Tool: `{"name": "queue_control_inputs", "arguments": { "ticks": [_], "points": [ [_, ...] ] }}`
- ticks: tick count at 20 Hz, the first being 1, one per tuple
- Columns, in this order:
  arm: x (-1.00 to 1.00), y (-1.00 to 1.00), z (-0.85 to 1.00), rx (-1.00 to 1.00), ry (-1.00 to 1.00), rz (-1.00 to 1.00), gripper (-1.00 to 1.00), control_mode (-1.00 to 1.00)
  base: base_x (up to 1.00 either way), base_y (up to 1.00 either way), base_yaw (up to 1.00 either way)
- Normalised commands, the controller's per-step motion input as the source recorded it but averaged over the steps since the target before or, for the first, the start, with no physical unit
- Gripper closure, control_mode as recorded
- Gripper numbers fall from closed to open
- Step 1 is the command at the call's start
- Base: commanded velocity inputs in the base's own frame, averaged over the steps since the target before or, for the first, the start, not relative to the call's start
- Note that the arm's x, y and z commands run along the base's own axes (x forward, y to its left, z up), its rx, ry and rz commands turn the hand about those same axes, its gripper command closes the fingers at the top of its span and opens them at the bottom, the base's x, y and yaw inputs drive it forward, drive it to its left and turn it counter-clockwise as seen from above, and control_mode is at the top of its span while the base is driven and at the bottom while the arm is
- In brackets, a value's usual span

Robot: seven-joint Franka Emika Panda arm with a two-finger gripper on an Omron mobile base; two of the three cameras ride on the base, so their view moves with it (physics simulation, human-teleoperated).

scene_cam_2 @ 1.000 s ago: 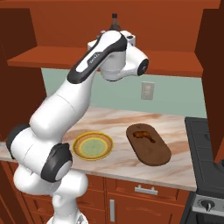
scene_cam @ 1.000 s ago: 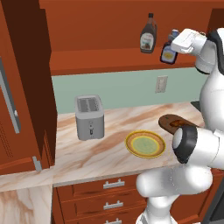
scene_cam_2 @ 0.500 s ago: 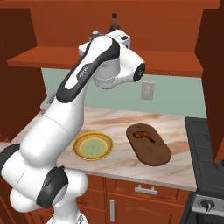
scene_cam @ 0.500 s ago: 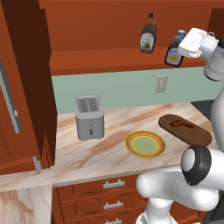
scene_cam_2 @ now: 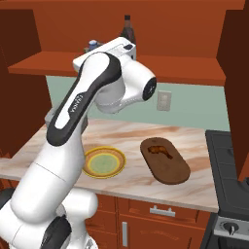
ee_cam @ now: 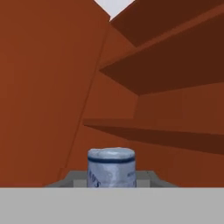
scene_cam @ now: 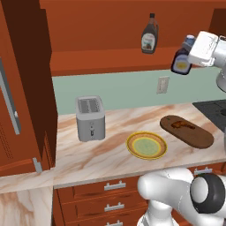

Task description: Pick the chicken drumstick from the plate and place it on the cutting board. Then pick the condiment bottle from the cabinet and place it next to the cutting board.

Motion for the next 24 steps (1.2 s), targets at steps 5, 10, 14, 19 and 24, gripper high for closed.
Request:
{"name": "queue_control_inputs", "arguments": {
  "ticks": [5,10,14,19,24],
  "points": [
    [-0.77,0.19,0.00,-0.01,0.00,0.06,1.00,-1.00,0.00,0.00,0.00],
    [-0.78,0.13,0.00,-0.02,0.00,0.06,1.00,-1.00,0.00,0.00,0.00],
    [-0.74,0.07,0.00,-0.02,0.00,0.07,1.00,-1.00,0.00,0.00,0.00],
    [-0.75,0.05,0.00,-0.03,0.00,0.07,1.00,-1.00,0.00,0.00,0.00],
    [-0.73,0.03,-0.08,-0.03,0.00,0.06,1.00,-1.00,0.00,0.00,0.00]
  ]
}}
